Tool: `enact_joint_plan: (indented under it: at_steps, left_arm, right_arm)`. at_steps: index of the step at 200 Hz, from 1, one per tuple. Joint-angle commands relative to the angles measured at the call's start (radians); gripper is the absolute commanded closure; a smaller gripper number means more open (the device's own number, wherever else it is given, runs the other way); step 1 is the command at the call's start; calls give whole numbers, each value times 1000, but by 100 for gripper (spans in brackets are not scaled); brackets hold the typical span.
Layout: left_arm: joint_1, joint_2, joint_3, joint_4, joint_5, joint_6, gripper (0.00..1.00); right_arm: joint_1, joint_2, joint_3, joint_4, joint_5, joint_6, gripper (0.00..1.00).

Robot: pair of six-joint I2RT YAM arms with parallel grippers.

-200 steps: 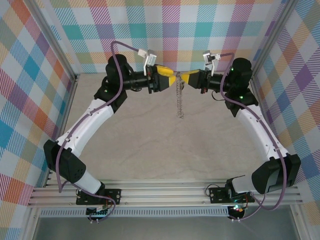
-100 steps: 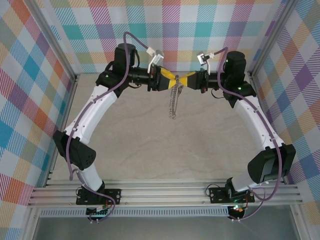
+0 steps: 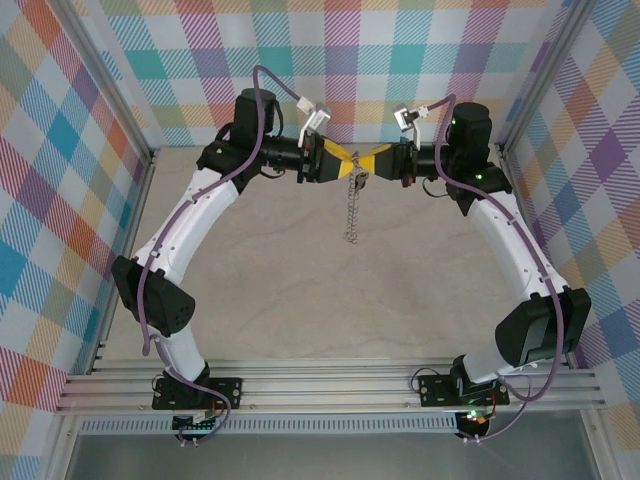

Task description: Put the keys on the keyring

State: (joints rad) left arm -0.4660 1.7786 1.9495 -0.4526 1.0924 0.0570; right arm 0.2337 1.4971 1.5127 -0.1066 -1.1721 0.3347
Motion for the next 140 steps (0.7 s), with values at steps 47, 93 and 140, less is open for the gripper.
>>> enact_joint_plan:
  at_steps: [47, 93, 140]
  left_arm:
    - [-15, 14, 44, 53, 41, -33, 67]
    - [-34, 21, 49, 51, 44, -34, 75]
    - [-43, 28, 53, 35, 55, -28, 96]
  right_arm:
    - [-7, 2, -8, 42, -32, -3, 100]
    - [-7, 3, -11, 46, -28, 1, 100]
    - [-7, -1, -15, 50, -14, 3, 100]
